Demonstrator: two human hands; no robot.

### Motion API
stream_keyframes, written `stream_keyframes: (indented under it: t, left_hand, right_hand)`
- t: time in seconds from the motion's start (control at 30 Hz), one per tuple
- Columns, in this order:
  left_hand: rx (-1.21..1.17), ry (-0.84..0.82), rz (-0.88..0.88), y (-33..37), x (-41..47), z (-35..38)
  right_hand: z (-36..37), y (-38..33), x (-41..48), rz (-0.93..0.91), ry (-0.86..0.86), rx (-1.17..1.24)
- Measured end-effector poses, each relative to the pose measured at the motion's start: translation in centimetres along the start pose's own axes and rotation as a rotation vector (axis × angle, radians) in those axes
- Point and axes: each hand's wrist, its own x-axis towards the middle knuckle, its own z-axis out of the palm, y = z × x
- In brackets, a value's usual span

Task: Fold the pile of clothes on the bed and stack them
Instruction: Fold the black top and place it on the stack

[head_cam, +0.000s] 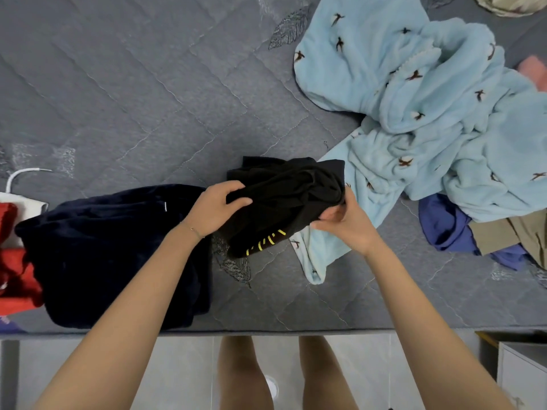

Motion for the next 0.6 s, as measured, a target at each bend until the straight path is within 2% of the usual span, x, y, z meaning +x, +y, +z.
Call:
stream_keyframes:
  t: [0.07, 0.17, 0.3, 0.4, 0.5, 0.6]
  left_hand:
    - [-0.034, -0.020, -0.004, 0.1, 0.6, -0.4]
    - [-0.075, 0.034, -0.039, 0.2, 0.8, -0.4]
    - [-0.203, 0.168, -0.021, 1.0, -0.8, 0.1]
    - [-0.334, 0.153, 0.023, 0.9, -2.3, 0.3]
    - [-0.259, 0.092, 0.012, 0.7, -2.7, 1.3]
    - [-0.237, 0.239, 0.012, 0.8, -1.4, 2.7]
  right_hand:
    - [0.3, -0.6, 1.1, -0.034, 0.220, -0.158]
    - [1.0, -1.2, 2.6, -0.069, 0.384, -0.309]
    - [1.6, -1.5, 4.2, 0.002, 0.470, -0.273]
    - [1.2, -1.4, 5.2, 0.061, 0.493, -0.114]
    - [1.1, -1.5, 5.9, 0.084, 0.508, -0.056]
    - [1.3, -1.2, 6.3, 0.087, 0.518, -0.112]
